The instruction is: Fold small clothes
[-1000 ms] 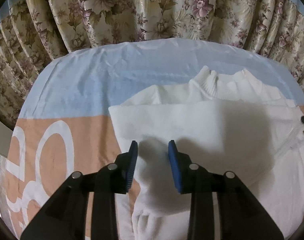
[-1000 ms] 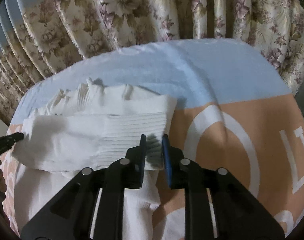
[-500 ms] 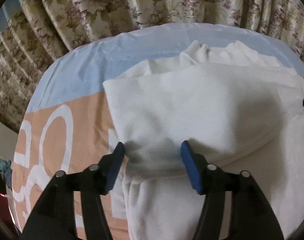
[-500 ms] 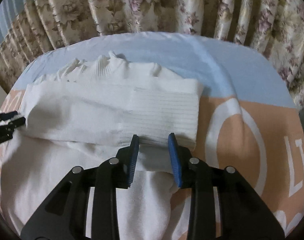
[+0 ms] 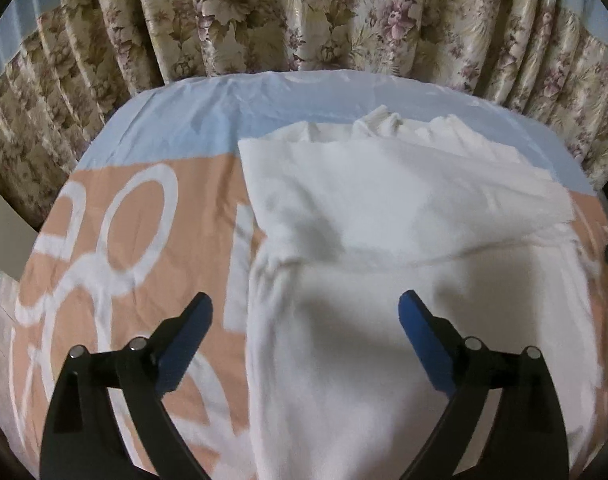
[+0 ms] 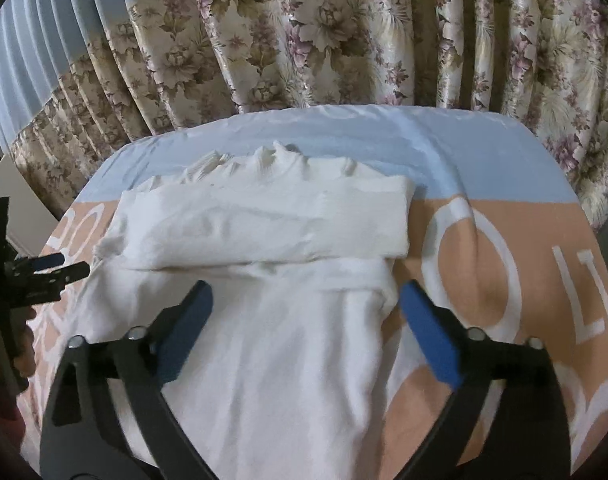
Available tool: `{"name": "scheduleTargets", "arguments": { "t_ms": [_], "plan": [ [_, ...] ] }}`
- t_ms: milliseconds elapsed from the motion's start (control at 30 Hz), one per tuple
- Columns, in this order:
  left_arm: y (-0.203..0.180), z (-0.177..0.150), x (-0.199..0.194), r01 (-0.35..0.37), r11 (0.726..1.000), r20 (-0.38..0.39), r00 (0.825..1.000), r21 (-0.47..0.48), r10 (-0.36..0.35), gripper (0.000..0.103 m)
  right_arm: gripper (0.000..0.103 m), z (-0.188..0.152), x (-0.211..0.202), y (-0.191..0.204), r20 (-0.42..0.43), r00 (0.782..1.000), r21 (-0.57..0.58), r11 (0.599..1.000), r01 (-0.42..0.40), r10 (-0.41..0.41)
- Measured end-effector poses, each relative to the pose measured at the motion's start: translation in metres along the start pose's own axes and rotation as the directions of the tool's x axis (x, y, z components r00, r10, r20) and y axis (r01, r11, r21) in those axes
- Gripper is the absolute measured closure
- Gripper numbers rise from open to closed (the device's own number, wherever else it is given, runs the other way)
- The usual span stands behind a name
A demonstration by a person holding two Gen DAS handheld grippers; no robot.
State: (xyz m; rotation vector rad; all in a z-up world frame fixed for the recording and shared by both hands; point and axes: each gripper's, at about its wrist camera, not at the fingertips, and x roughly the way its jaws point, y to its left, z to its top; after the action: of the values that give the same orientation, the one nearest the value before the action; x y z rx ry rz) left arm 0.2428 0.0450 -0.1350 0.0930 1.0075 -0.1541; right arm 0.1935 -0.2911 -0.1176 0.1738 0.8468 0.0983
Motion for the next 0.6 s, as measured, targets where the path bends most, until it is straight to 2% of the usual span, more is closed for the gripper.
{"name": "scheduleTargets", "arguments": {
  "t_ms": [233,600],
  "plan": [
    [-0.009,-0.031,-0.024,0.008,1.000,0.005,1.000,-0.004,-0.008,0.008,0.003,-0.022,-0.006,0.009,-0.035,0.998,0.022,0.999,0.047,-0.046],
    [-0.024,-0.059,-0.074,0.014,1.000,0.060,0.998,0.005,-0.015,0.008,0.003,-0.045,-0.061,0.022,0.044,0.999,0.041,0.999,0.004,-0.005]
  ]
}}
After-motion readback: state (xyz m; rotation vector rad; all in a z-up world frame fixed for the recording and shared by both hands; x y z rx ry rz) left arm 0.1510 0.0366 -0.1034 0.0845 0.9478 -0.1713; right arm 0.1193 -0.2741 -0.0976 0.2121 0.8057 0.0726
